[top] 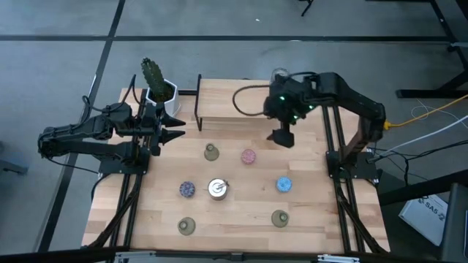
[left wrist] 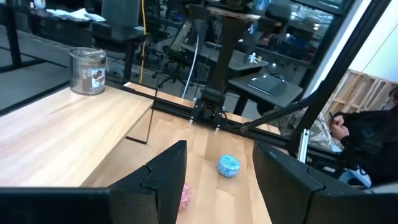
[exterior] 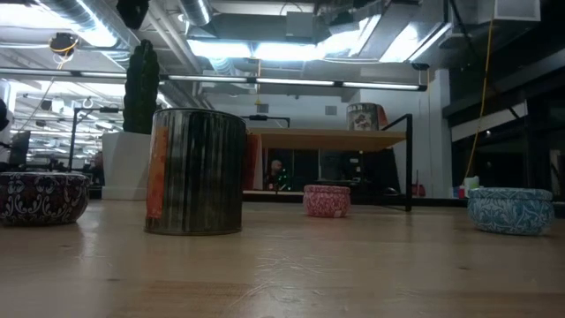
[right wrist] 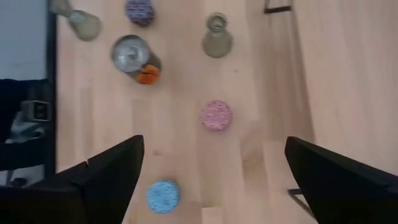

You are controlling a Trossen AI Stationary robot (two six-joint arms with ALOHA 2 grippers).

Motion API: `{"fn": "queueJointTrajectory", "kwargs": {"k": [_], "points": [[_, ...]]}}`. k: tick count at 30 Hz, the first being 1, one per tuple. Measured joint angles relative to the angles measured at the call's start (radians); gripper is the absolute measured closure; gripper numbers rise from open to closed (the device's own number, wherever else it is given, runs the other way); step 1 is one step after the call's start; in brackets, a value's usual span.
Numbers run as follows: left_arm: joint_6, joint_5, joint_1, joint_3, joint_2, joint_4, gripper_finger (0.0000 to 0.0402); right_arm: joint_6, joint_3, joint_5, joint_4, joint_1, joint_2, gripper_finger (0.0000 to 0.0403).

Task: Pick & Place candle stick holders
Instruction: Put the right green glass candle holder on the shelf

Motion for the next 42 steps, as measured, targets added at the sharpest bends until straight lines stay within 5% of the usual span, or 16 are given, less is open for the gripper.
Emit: {"fn": "queueJointTrajectory", "kwargs": {"k": [30,42], "points": [[0.066,0.001,0.0,0.0,0.0,0.0,0.0222,0.1,-0.001,-0.001,0.0,0.378,-0.034,0.0011],[0.075,0.001,0.0,0.0,0.0,0.0,0.0222,0.153,-0.208,0.027,0.0,0.423,-0.032,0.0011]]}}
